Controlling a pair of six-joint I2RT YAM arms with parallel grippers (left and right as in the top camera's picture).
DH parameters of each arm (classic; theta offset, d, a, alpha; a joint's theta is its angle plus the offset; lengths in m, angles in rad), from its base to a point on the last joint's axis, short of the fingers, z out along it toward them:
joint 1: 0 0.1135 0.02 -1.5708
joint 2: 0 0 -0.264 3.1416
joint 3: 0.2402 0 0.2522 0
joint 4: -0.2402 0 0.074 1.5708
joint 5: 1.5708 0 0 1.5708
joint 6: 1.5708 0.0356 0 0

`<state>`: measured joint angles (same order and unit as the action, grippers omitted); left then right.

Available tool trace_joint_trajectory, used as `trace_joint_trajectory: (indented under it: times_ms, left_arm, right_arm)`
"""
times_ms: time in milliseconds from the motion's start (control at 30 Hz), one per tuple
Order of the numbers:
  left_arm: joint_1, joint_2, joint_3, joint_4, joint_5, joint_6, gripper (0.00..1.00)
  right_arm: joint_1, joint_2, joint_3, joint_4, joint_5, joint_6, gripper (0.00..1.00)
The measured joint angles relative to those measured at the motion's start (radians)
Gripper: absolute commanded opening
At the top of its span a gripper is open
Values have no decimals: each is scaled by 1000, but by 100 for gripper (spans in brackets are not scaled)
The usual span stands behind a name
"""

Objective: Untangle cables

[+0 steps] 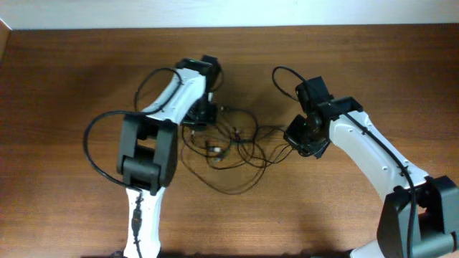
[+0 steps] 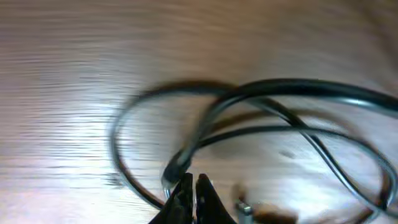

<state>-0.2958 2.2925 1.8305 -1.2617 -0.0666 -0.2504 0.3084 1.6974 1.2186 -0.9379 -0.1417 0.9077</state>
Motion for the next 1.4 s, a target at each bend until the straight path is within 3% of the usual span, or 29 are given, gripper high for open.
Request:
trace_joint_trajectory:
  times_ms: [200, 500, 867, 1167, 1400]
  left_arm:
    - [65, 1, 0, 18, -2, -80, 4]
    - [46, 29, 0, 28, 17, -91, 3]
    - [45, 29, 0, 31, 18, -91, 2]
    - [45, 29, 0, 31, 18, -91, 2]
    - [45, 29, 0, 32, 18, -91, 3]
  right_arm:
    - [49, -4, 92, -48, -59, -216, 4]
    - [222, -51, 589, -308, -29, -421, 4]
    - [242, -61, 1240, -276, 32, -535, 4]
    - [242, -65, 1325, 48, 75, -613, 4]
    - [242, -66, 1321, -207, 283, -641, 4]
